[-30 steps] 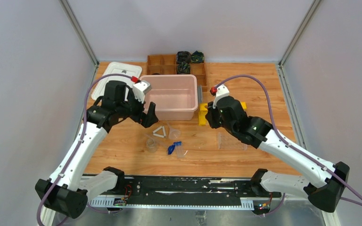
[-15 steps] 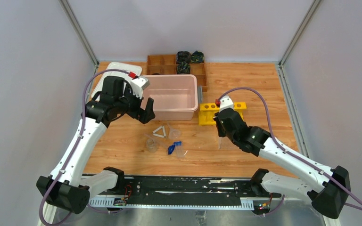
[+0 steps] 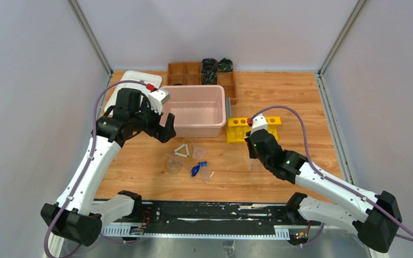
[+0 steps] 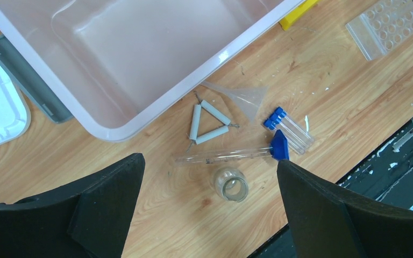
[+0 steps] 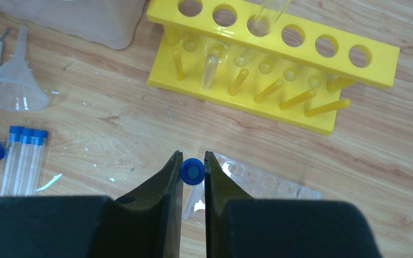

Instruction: Organize the chemistry lab equipment

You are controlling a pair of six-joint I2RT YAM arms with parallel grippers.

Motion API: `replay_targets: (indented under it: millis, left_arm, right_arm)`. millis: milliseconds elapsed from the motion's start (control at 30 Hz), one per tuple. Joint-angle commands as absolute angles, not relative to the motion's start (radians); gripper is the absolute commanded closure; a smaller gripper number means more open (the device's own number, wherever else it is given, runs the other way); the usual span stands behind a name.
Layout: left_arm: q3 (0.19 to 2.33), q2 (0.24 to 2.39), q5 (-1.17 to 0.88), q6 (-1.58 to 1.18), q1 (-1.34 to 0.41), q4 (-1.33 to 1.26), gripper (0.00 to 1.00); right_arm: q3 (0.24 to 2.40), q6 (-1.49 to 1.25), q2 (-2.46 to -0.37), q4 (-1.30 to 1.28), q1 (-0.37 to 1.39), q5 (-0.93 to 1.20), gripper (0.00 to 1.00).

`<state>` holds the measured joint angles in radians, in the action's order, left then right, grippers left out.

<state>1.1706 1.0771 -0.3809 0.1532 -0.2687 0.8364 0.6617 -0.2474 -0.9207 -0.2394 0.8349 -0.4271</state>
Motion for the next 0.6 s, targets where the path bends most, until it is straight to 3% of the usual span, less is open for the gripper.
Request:
replay_targets:
  millis: [0,567]
  left_arm:
    - [1.170,1.062,-0.396,0.154,-0.262,0.842,0.00]
    - [1.185,1.072,-0.392,0.155,-0.262,0.842,0.00]
  right_arm:
    - [0.654,-0.299,-0.958,-0.262,0.825,-0.532,1.00]
    - [0.457,-0.386,-0.958,-0.069,0.831,-0.639,1.00]
